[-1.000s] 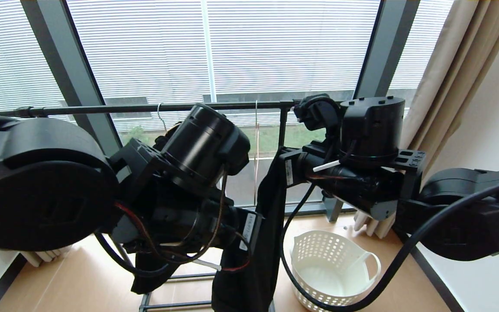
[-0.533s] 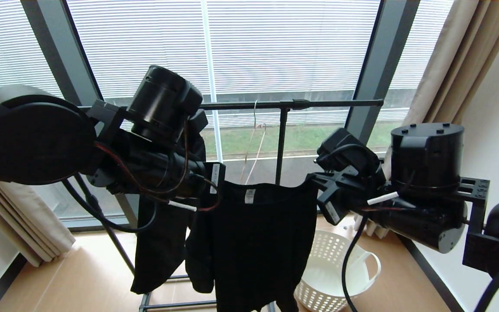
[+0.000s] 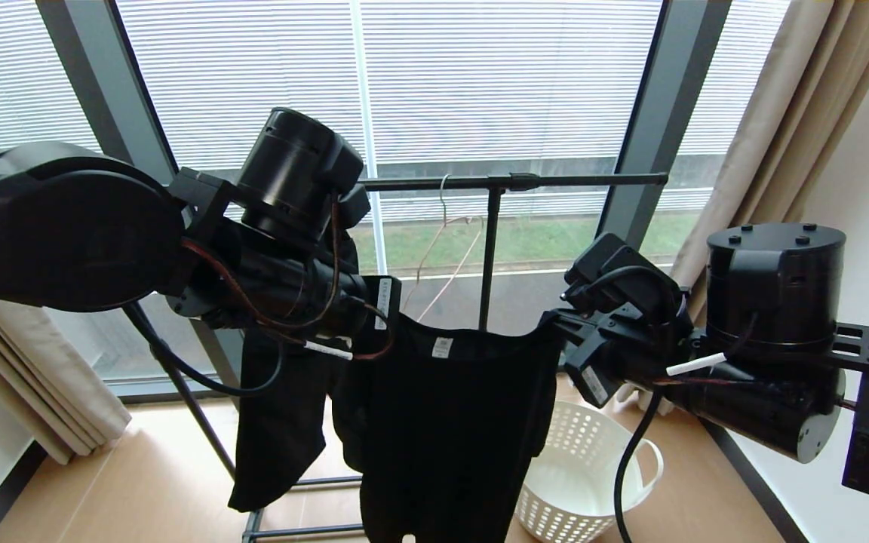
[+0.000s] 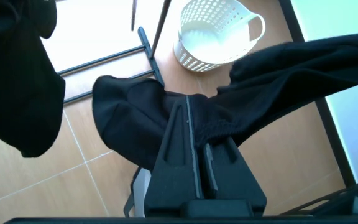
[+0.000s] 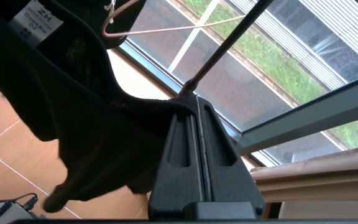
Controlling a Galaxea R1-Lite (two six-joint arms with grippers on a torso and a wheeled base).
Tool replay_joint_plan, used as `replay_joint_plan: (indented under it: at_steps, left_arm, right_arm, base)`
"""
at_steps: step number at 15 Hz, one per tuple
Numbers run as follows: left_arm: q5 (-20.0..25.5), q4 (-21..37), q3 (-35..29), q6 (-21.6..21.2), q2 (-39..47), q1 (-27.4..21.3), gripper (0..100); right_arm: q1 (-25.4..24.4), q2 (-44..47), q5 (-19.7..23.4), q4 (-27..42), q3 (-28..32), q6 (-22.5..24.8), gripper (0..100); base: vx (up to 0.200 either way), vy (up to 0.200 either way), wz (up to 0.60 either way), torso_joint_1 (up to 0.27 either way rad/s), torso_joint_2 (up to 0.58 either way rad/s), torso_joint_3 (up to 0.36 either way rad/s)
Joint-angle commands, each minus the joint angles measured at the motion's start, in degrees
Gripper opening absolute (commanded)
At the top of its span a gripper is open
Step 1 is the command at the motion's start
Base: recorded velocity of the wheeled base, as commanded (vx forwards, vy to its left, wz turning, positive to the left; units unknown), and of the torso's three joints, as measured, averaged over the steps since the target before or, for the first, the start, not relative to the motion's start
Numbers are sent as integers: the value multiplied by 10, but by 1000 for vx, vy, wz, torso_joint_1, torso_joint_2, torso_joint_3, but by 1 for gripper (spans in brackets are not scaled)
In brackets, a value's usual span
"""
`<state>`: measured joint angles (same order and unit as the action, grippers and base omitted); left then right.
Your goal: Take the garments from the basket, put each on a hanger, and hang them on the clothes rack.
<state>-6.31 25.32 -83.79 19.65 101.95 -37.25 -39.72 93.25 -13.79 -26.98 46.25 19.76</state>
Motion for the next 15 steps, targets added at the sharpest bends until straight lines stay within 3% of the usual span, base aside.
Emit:
replay_joint_plan:
  at_steps: [1,9,12,13,15]
  left_arm:
    - [0,0,0,0,-1,-2,0]
    - [1,-1,16,-4,-5,-15,0]
    - [1,-3,29,-27,-14,-17,0]
    - [1,-4,31,-30,-15,-18,100]
    - [2,-6,42,-34,-23,-20,100]
  right_arm:
    - [0,-1,0,0,2,0,0]
    - [0,4,0,-1,6,0,0]
    - [1,3,0,-2,6,-1,0]
    - [1,3,0,-2,6,-1,0]
    - [4,4,0,-2,9,-1,0]
  base:
    - [0,0,0,0,0,0]
    - [0,0,0,0,0,0]
    - [0,0,0,0,0,0]
    - [0,0,0,0,0,0]
    - [0,0,0,0,0,0]
